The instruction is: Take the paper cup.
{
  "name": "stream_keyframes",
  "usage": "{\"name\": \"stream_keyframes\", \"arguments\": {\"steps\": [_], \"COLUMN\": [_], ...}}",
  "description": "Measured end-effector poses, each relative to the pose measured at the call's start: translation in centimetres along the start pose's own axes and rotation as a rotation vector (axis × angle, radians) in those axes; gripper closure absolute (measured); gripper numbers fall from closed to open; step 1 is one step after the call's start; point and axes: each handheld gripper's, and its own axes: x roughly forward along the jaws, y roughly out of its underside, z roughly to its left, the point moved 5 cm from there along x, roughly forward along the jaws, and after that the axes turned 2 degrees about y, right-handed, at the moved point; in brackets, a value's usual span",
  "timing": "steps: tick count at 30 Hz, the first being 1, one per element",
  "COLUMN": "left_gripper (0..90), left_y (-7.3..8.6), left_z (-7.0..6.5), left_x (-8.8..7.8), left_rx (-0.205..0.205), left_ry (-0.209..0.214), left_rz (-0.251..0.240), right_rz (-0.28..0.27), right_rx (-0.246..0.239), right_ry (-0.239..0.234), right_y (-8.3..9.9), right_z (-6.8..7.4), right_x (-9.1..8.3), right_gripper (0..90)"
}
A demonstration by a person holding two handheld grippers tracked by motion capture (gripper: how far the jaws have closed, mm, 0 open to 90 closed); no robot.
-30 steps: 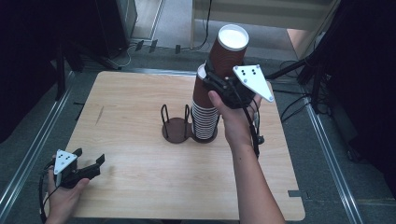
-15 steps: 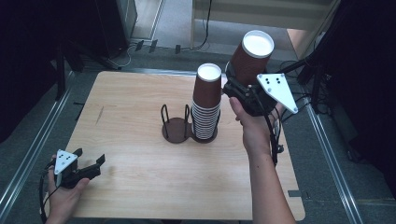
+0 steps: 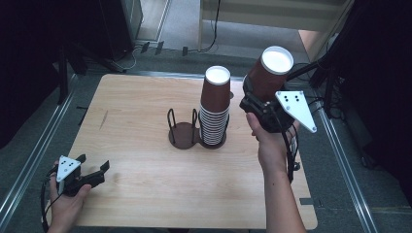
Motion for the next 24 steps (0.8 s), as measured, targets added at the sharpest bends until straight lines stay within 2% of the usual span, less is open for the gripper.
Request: {"name": "stream_keyframes", "arguments": {"steps": [2, 8, 11, 15, 24], "left_gripper": [14.1, 14.1, 14.1, 14.1, 14.1], "left_y": [0.0, 0.0, 0.0, 0.0, 0.0], "left_z": [0.0, 0.0, 0.0, 0.0, -0.1], "left_x": [0.0, 0.0, 0.0, 0.0, -0.1], "left_rx": [-0.001, -0.002, -0.002, 0.001, 0.012], "left_ry": [0.0, 0.0, 0.0, 0.0, -0.012], "left_rz": [0.001, -0.001, 0.0, -0.001, -0.003], "right_rz": [0.005, 0.017, 0.023, 0.045, 0.064], "right_rx": [-0.016, -0.012, -0.027, -0.014, -0.029], "right_ry": [0.002, -0.003, -0.004, -0.01, -0.013], "right_y": [0.5, 1.5, 2.3, 3.3, 5.2], "right_z": [0.0, 0.1, 0.2, 0.3, 0.3], "right_x": [-0.3, -1.2, -1.7, -2.5, -4.2], "right_gripper": [12.6, 12.6, 12.5, 12.5, 12.4]}}
